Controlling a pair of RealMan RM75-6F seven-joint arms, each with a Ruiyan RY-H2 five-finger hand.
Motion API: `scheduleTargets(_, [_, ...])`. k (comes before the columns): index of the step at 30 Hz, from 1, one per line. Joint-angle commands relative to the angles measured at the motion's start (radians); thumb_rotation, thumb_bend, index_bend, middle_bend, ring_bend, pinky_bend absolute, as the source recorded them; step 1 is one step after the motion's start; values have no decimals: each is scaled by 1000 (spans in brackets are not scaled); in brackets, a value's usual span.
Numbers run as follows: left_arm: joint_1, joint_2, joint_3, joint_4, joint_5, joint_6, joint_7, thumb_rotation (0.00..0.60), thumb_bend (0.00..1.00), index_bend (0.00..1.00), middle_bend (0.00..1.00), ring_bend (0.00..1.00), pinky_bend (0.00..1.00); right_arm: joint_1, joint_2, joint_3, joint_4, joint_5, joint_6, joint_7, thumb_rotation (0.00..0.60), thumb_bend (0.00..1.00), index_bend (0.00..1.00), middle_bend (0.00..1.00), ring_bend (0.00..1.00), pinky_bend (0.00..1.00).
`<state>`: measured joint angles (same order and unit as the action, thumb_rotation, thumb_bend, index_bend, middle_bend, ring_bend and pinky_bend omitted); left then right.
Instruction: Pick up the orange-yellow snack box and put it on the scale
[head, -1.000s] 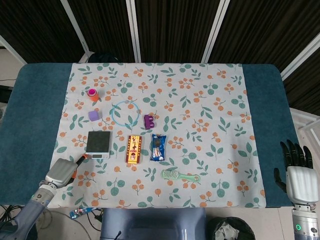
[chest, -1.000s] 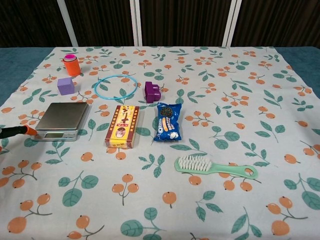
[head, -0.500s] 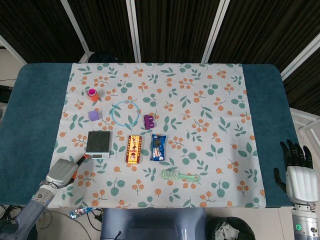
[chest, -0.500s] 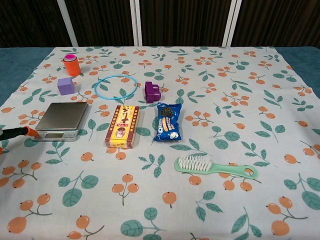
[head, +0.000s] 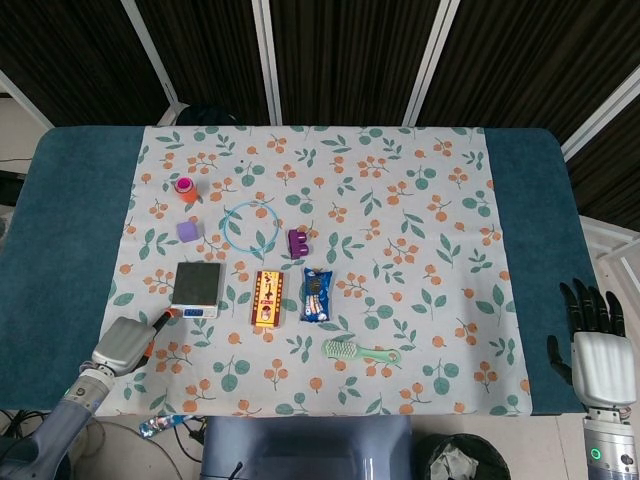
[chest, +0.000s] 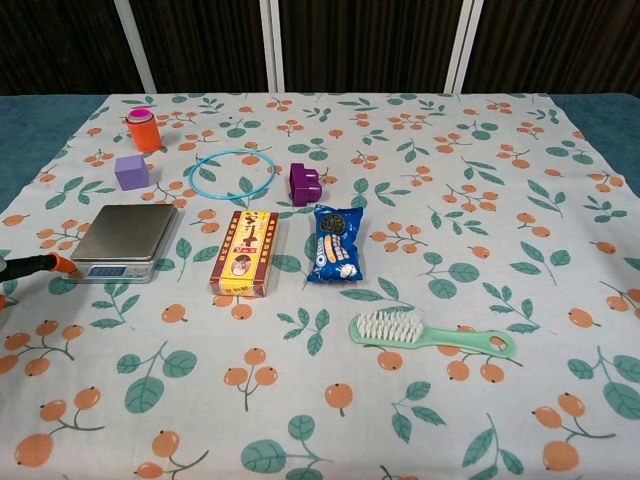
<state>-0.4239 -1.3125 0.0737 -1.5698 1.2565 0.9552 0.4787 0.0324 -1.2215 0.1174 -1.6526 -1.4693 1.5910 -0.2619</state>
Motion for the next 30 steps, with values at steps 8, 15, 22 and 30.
scheduleTargets(8, [22, 71, -20, -124, 99, 137, -16, 600, 792, 127, 826, 708, 688, 1, 0, -1, -1, -1, -3, 0, 600, 513, 34, 67, 58, 25])
scheduleTargets(15, [35, 117, -41, -196, 125, 206, -5, 600, 541, 112, 605, 540, 602, 1, 0, 0, -2, -1, 0, 0, 600, 514, 34, 67, 58, 25])
scheduleTargets(22, [-32, 117, -93, -248, 175, 168, -42, 600, 140, 88, 225, 164, 264, 1, 0, -1, -4, -2, -1, -2, 600, 514, 34, 67, 58, 26])
scheduleTargets(30, [-179, 85, -170, -231, 224, 46, 20, 600, 91, 87, 169, 77, 147, 1, 0, 1, -4, 4, -2, -2, 600, 513, 34, 67, 58, 26])
